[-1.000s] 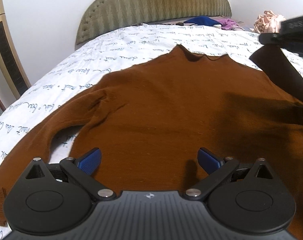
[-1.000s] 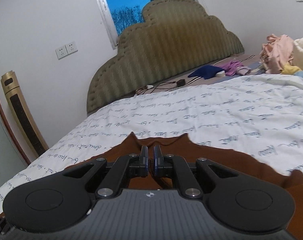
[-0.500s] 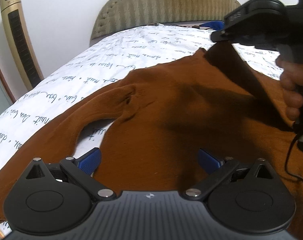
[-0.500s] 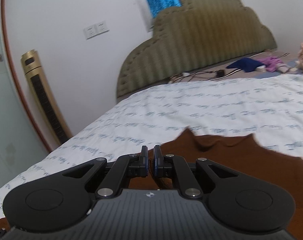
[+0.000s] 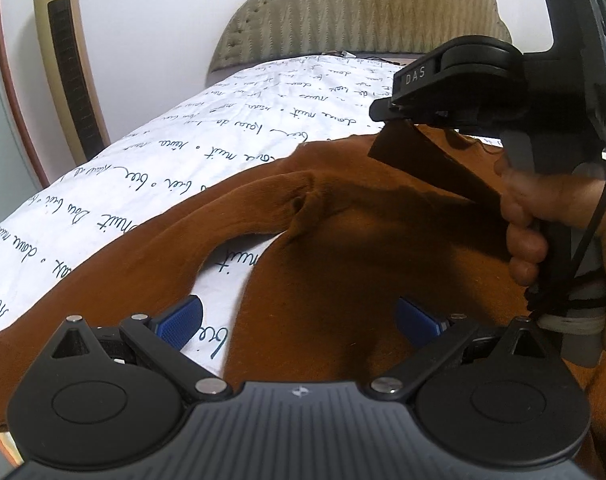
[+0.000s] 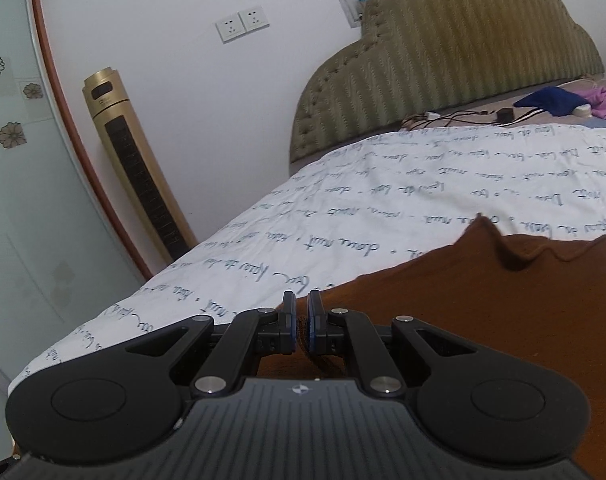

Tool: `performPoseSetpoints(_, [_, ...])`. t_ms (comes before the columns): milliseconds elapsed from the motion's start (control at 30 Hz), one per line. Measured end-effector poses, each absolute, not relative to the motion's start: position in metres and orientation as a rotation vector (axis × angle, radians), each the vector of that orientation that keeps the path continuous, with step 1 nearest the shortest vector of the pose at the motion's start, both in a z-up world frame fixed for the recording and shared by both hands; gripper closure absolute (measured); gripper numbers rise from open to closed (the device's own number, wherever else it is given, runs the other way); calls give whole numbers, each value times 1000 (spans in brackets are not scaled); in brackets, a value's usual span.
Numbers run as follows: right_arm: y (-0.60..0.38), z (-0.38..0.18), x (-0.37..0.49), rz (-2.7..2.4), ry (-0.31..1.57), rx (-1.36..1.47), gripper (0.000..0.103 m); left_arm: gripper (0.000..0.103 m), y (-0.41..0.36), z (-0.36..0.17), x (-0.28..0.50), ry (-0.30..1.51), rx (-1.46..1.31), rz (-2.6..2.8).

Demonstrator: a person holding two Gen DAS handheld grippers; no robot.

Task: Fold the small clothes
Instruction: 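Lift the sleeve with the right gripper and carry it across the sweater body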

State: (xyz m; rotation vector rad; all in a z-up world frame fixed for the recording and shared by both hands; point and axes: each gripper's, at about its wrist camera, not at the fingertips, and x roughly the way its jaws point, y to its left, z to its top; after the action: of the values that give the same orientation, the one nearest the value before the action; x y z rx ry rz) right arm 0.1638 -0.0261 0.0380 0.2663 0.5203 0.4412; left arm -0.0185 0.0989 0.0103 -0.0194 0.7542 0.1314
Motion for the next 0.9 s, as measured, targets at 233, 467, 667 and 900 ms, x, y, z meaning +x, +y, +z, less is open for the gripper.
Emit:
performPoseSetpoints(233, [-14,31,168,501,561,296,92,0,101,12,-22,755,-26,121])
performPoseSetpoints(467, [-15,4,187,548,758,398,84,0,107,11,-24,766,-42,144])
performPoseSetpoints(667, [-28,20,166,573,708,427,66,0,113,15,-25,760,-72,152])
performPoseSetpoints(900, [-43,-1,159,502,850,469,52,0,118,14,-26,785,-149,135])
